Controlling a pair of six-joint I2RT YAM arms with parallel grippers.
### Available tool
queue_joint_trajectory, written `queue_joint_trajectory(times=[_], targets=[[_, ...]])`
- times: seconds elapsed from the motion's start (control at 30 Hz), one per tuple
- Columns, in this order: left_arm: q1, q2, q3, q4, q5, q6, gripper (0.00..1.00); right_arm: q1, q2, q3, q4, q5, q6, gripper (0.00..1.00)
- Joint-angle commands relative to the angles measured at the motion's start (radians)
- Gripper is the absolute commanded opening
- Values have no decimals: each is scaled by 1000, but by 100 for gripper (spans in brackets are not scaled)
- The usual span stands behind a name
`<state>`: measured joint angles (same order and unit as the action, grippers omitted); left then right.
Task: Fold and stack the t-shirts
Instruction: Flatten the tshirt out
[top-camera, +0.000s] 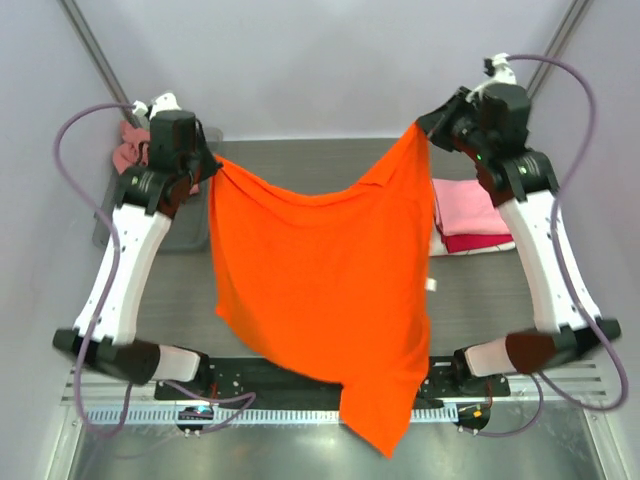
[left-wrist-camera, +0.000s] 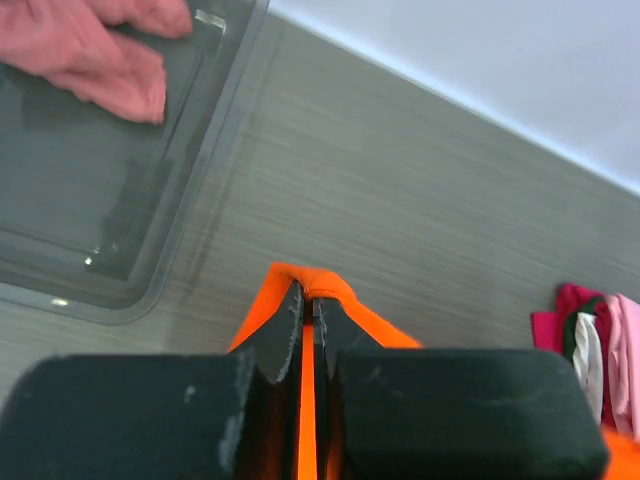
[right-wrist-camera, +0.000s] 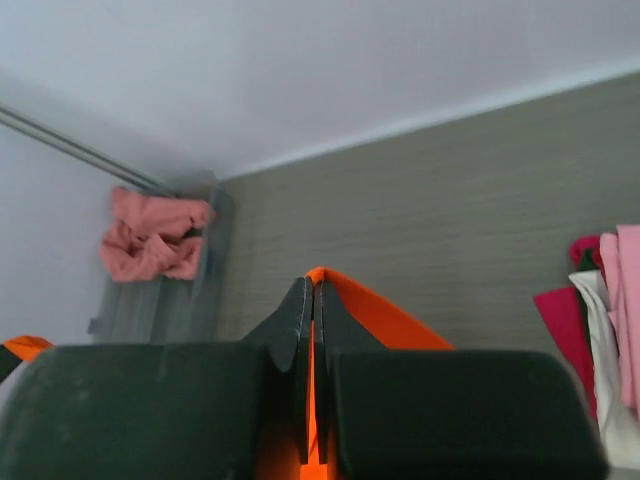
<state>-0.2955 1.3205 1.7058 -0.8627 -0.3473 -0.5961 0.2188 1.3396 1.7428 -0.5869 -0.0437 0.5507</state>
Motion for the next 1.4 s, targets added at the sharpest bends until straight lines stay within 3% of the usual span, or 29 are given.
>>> queue_joint_trajectory(times=[0.0, 0.07, 0.17, 0.23, 0.3, 0.43, 0.53, 0.77, 0.87, 1.03, 1.37], targets=[[117, 101, 163, 140, 135, -18, 0, -7, 97, 200, 93, -13, -1, 1], [179, 167, 262, 166, 192, -16, 0, -27, 192, 426, 53, -37, -3, 1], [229, 320, 536, 134, 263, -2, 0, -67, 355, 706, 4, -129, 20, 1], [243, 410, 712, 93, 269, 41, 0, -96, 443, 846, 4, -189, 66, 1], [251, 424, 733, 125, 260, 71, 0, -136, 478, 879, 21, -226, 89, 1], [260, 339, 547, 281, 255, 114, 0, -177, 417, 732, 117, -307, 121, 1], [260, 240, 320, 379, 237, 124, 0, -187, 337, 530, 173, -324, 107, 1], [260, -28, -260, 556, 172, 69, 0, -187, -17, -198, 367, -346, 97, 1], [260, -121, -518, 600, 195, 29, 0, -190, -186, -438, 403, -352, 98, 1], [259, -338, -829, 651, 280, -73, 0, -188, -458, -626, 332, -355, 87, 1], [259, -768, -1167, 510, 323, -148, 0, -188, -785, -764, -75, -421, 81, 1]])
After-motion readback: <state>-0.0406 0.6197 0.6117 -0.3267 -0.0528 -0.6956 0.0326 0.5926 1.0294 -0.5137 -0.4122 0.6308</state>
